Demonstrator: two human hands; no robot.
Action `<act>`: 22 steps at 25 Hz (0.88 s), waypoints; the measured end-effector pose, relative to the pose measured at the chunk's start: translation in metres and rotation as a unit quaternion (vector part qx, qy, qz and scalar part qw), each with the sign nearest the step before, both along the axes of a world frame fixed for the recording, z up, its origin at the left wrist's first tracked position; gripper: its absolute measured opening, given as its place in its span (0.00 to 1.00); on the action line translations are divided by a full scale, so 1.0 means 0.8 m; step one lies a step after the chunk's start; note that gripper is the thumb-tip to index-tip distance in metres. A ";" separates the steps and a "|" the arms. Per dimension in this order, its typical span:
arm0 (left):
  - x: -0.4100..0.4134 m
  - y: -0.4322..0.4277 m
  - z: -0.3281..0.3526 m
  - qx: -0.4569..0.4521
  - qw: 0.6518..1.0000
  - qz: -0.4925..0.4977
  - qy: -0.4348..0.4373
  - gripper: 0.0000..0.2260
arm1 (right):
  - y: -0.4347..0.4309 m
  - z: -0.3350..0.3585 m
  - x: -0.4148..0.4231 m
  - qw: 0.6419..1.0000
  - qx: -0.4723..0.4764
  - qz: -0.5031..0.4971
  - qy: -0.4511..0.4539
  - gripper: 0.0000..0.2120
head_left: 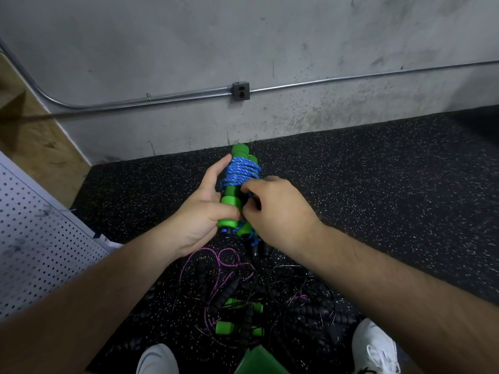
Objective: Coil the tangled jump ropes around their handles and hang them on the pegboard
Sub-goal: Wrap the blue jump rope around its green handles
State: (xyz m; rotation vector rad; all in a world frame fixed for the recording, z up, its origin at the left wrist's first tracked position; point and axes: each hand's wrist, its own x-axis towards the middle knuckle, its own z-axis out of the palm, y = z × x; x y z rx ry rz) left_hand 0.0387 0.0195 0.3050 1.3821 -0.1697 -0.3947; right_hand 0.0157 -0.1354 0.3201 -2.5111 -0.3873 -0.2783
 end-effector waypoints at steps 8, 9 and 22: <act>0.003 0.002 -0.005 0.075 0.995 -0.046 -0.047 0.44 | -0.021 -0.003 0.000 0.993 -0.110 0.028 0.017 0.08; 0.005 0.004 -0.006 0.080 0.994 -0.050 -0.050 0.44 | -0.023 -0.006 -0.002 0.992 -0.121 0.026 0.000 0.08; 0.001 0.003 -0.033 0.448 0.858 -0.161 -0.195 0.25 | -0.025 -0.009 0.012 0.994 -0.027 0.061 -0.087 0.06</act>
